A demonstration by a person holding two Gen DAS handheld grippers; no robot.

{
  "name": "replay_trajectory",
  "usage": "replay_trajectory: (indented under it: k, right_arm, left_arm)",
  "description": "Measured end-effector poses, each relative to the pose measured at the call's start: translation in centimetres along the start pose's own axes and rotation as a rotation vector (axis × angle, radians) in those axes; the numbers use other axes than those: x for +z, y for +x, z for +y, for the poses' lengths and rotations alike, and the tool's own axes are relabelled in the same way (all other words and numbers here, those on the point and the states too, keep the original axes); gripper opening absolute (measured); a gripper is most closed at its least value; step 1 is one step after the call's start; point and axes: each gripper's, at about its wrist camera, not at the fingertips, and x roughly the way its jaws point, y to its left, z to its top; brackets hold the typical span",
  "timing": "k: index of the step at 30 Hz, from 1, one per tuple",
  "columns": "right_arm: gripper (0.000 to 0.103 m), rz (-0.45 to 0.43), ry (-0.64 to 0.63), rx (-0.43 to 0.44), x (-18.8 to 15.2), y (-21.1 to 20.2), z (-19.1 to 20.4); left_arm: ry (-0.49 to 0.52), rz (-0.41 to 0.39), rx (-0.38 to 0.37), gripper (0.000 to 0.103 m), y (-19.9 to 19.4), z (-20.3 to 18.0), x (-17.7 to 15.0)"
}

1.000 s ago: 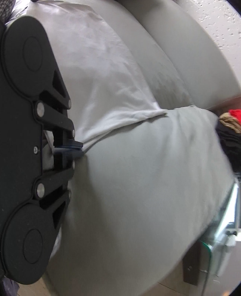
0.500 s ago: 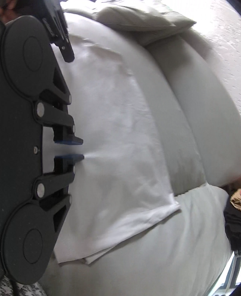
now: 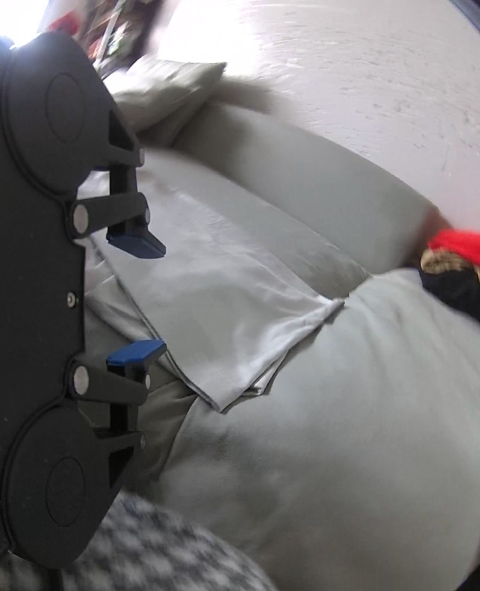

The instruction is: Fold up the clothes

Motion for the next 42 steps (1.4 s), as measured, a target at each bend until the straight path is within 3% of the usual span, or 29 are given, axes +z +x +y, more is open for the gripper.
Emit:
replay_trajectory:
  k: [7, 10, 13, 19, 22, 26, 32, 35, 38, 42]
  right_arm:
    - [0.046, 0.071, 0.178, 0.029, -1.2, 2.7, -2.3]
    - [0.043, 0.017, 0.234, 0.045, -1.3, 3.5, -3.5]
    - [0.043, -0.045, 0.318, 0.114, -1.5, 3.5, -4.9]
    - [0.043, -0.2, 0.297, 0.14, -2.0, 4.4, -5.5]
    - [0.044, -0.226, 0.327, 0.146, -2.1, 4.6, -5.5]
    - [0.043, -0.199, 0.355, 0.202, -1.8, 4.8, -5.9]
    - [0.038, -0.234, 0.4, 0.162, -0.4, 5.6, -6.9]
    - [0.037, -0.243, 0.42, 0.153, -0.2, 5.9, -7.1]
    - [0.025, -0.246, 0.45, 0.118, 0.1, 6.0, -6.8]
    - [0.006, -0.267, 0.443, 0.048, 0.1, 5.9, -6.2]
  left_arm:
    - [0.035, 0.001, -0.003, 0.017, -0.6, -1.3, -0.5]
    - [0.017, 0.006, -0.001, 0.017, -0.5, -1.1, -0.5]
    - [-0.008, 0.007, 0.005, 0.017, -0.4, -0.6, -0.5]
    - [-0.05, 0.009, 0.009, 0.017, -0.2, 0.3, -0.3]
    - [-0.063, 0.0, 0.01, 0.017, -0.3, 1.1, -0.2]
    - [-0.098, -0.012, 0.017, 0.017, -0.1, 3.1, 0.3]
    - [-0.153, -0.024, 0.083, 0.017, 1.0, 8.0, 1.9]
    - [-0.19, 0.058, 0.109, 0.012, 3.1, 10.5, 2.7]
    - [-0.176, 0.198, 0.117, 0.014, 5.6, 11.5, 3.4]
    - [-0.078, 0.201, 0.146, 0.014, 5.4, 11.0, 3.6]
